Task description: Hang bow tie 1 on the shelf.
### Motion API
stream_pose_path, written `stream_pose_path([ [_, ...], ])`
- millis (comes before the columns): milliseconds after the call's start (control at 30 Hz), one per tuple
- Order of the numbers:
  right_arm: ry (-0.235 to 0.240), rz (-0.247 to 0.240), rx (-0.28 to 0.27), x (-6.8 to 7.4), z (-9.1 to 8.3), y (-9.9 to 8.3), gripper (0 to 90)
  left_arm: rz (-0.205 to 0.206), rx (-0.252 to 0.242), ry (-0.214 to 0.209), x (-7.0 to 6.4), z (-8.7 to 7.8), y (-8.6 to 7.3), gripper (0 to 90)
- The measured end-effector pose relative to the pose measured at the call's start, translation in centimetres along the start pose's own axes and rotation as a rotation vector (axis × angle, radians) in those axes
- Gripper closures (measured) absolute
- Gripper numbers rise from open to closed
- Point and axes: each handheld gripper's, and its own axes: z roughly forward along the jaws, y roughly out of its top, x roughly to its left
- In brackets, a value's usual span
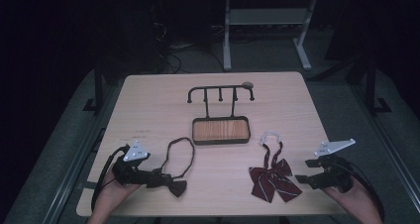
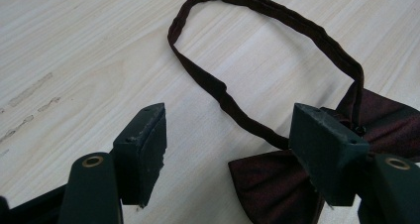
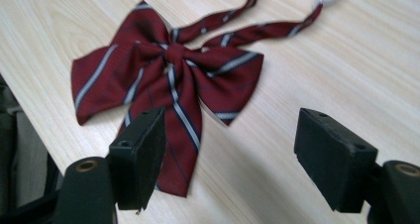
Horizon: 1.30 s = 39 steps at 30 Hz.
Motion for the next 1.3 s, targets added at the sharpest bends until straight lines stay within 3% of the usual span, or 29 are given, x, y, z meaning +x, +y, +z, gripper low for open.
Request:
stream_pose_path([
  [500,0.021,-0.066,0.031,0.9,0.1,3.9,31.6,0.006,-0.01,0.004,0.2,-0.2,-0.1,30.6],
  [800,0.031,-0.091,0.051,0.1,0.9,6.1,33.1,0.006,-0.015,-0.004,0.3,-0.3,-0.1,30.5],
  [1300,0.025,-0.108,0.143,-1.3,3.4,9.2,36.1,-0.005,-0.029,-0.015,0.1,-0.2,0.0,30.0],
])
